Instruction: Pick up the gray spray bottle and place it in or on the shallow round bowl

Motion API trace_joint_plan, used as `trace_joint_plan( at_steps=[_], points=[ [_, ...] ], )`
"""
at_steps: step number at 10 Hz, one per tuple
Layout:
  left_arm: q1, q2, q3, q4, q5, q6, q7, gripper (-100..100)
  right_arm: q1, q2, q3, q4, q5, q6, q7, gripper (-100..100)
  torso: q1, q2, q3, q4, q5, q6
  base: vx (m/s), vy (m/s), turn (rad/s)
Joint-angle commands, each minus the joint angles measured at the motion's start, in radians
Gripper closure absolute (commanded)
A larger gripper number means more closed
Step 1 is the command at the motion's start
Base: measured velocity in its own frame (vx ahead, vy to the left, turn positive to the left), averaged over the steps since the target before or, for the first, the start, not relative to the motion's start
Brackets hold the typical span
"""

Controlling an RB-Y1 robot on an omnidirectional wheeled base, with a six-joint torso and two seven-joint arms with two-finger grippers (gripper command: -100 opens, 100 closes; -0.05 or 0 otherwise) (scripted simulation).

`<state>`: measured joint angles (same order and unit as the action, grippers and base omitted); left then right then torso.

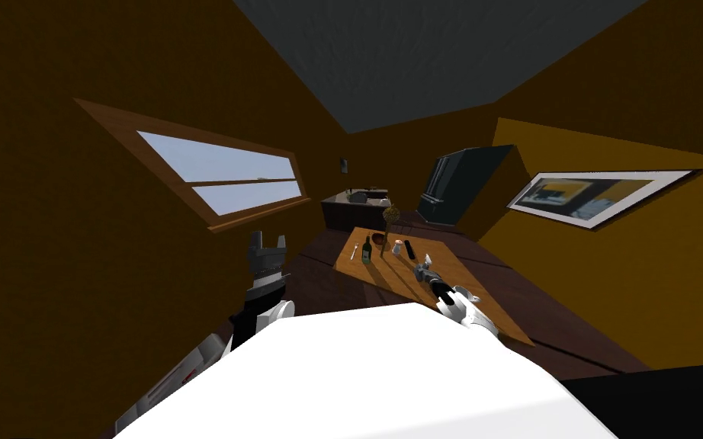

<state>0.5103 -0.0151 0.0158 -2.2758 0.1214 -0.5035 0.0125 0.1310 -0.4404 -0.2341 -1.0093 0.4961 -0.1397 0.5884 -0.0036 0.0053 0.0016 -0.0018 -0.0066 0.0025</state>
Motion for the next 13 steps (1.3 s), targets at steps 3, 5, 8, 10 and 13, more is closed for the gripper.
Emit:
trace_joint_plan(
  at_steps=[3,5,8,10,13],
  points=[
    [0.0,0.0,0.0,0.0,0.0,0.0,0.0,0,0.005,0.0,0.019,0.034,0.033,-0.027,-0.006,100,0.001,-0.003,-0.002,-0.001,0.0,0.0,-0.057,-0.017,0.069],
    [0.0,0.0,0.0,0.0,0.0,0.0,0.0,0,0.006,-0.003,0.038,0.074,0.072,-0.054,-0.02,100,-0.002,0.01,0.004,-0.002,-0.006,-0.001,-0.224,-0.065,0.257],
    [0.0,0.0,0.0,0.0,0.0,0.0,0.0,0,0.006,-0.005,0.043,0.09,0.087,-0.063,-0.026,100,-0.003,0.002,-0.004,-0.01,-0.014,0.001,-0.061,0.001,0.06],
    [0.0,0.0,0.0,0.0,0.0,0.0,0.0,0,0.002,-0.012,0.053,0.123,0.117,-0.076,-0.042,100,-0.005,-0.002,-0.008,-0.013,-0.019,0.0,-0.061,-0.003,0.157],
    [0.0,0.0,0.0,0.0,0.0,0.0,0.0,0,-0.011,-0.027,0.063,0.175,0.164,-0.085,-0.077,100,-0.006,-0.004,-0.012,-0.019,-0.033,-0.008,-0.108,0.007,0.288]
  ],
)
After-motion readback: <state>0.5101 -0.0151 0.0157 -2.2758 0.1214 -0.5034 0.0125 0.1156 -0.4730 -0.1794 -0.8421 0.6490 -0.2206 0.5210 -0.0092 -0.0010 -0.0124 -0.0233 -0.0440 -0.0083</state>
